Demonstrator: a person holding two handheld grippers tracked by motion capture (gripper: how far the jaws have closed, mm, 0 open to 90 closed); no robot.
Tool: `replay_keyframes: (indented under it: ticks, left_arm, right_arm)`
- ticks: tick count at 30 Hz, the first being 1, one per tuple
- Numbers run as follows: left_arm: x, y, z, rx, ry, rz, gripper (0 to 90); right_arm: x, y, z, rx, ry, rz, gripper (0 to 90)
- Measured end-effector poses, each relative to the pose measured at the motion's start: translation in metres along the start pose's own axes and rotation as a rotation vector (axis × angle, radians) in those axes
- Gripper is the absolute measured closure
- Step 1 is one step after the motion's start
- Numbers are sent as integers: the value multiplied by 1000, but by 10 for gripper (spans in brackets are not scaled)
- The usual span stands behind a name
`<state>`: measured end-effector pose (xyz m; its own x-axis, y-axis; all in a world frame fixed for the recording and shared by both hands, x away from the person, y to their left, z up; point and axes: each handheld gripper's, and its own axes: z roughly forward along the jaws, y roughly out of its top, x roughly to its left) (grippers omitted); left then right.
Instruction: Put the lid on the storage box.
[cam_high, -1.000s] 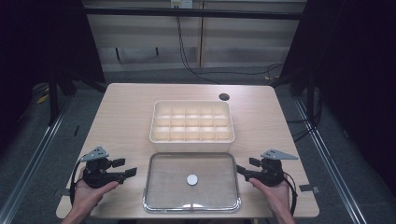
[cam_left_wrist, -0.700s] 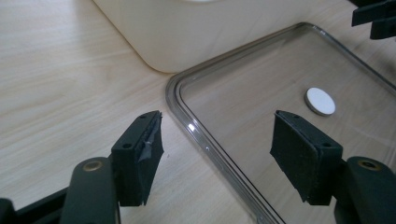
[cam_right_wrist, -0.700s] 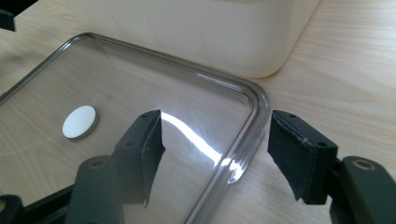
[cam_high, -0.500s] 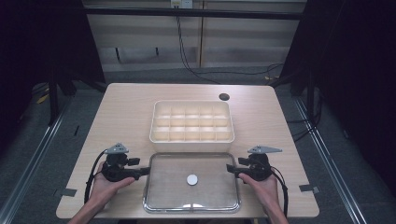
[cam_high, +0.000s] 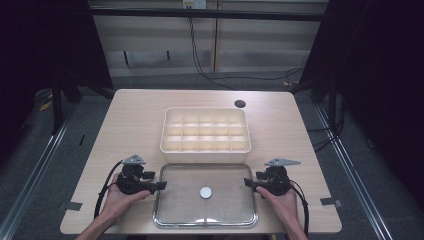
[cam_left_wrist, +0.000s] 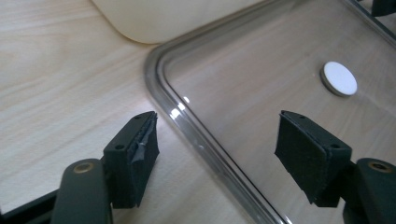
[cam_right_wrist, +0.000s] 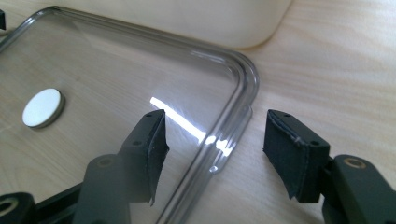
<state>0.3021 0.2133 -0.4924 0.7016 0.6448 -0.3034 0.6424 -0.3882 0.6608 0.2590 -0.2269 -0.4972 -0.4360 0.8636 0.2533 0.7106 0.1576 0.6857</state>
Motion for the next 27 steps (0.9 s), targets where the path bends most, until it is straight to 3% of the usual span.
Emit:
replay_keyframes:
  ticks: [3, 5, 8, 14, 16, 21, 27]
  left_arm:
    - [-4, -3, 4, 14, 7, 15, 289]
    - [-4, -2, 5, 15, -9, 4, 294]
    - [-6, -3, 5, 18, -29, 29, 352]
    - [-9, -5, 5, 14, -20, 20, 351]
    - [-8, -5, 4, 13, 7, 13, 358]
    - [-7, -3, 6, 13, -35, 14, 299]
    - [-6, -2, 7, 11, -38, -3, 294]
  right_arm:
    - [0, -3, 1, 12, 1, 7, 375]
    - [1, -3, 2, 2, 10, 9, 382]
    - [4, -3, 4, 7, 35, 17, 392]
    - [4, -4, 4, -4, 33, 23, 423]
    - [5, -4, 4, -2, 27, 24, 426]
    - [5, -4, 5, -13, 28, 30, 425]
    - [2, -7, 6, -63, 36, 112, 472]
